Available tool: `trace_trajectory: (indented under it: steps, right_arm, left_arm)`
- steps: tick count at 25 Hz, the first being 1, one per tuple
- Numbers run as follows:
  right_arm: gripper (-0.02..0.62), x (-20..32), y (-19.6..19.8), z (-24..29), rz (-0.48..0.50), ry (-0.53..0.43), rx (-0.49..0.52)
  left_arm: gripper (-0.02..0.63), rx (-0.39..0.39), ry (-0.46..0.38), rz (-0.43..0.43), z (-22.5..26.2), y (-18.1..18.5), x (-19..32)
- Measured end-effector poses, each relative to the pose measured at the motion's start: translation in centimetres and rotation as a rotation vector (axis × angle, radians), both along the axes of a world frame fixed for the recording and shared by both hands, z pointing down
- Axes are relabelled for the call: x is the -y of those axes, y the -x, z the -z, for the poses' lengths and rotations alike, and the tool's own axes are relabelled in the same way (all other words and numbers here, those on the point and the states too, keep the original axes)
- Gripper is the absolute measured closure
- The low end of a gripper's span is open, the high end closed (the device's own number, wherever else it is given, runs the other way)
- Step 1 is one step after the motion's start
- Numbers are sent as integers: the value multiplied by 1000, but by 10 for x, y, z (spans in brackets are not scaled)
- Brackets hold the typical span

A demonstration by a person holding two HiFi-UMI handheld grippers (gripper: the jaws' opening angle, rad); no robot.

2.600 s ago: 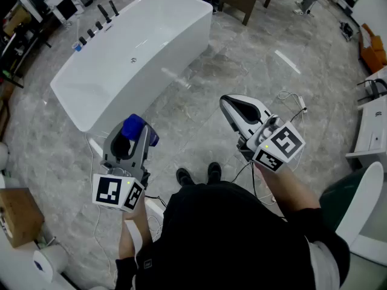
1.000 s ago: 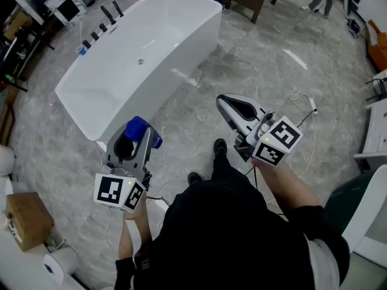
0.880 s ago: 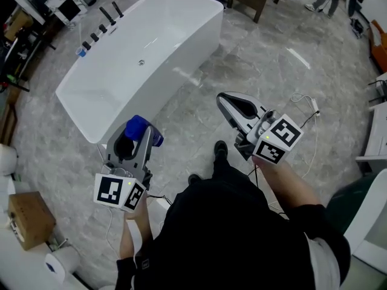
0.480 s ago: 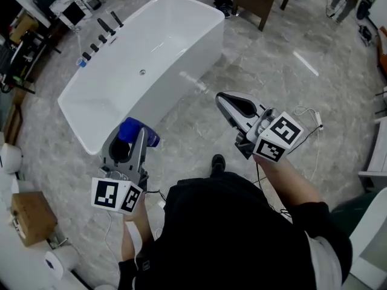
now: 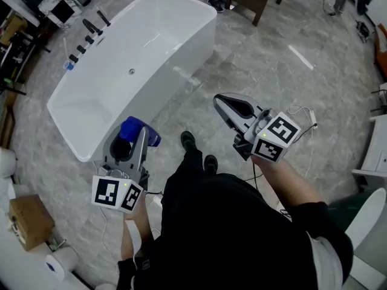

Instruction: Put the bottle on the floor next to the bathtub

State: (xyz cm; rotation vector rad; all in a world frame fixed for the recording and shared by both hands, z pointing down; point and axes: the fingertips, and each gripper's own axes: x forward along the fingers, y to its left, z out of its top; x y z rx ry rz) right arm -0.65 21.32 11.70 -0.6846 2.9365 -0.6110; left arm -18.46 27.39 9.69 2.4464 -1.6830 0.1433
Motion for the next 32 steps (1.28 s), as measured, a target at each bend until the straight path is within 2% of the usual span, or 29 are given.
trace_trajectory:
  steps: [4, 11, 18, 23, 29, 32]
  right_arm:
    - [568, 38, 3, -6, -13, 7, -21]
    - [568, 134, 23, -7, -35, 4, -75]
    - [568, 209, 43, -4, 7, 3, -91]
    - [568, 254, 16, -11, 42, 19, -80]
    - [568, 317, -41, -26, 121, 64, -59]
    - [568, 344, -70, -43, 165, 89, -73]
  left_arm:
    - [443, -19, 9, -16, -16, 3, 46]
    - [443, -26, -40, -87, -17, 12, 143]
    - [443, -43, -26, -80, -17, 23, 224]
    - [443, -51, 9, -40, -27, 0, 265]
    - [443, -51, 8, 55, -26, -58, 316]
    - [443, -93, 3, 93, -31, -86, 337]
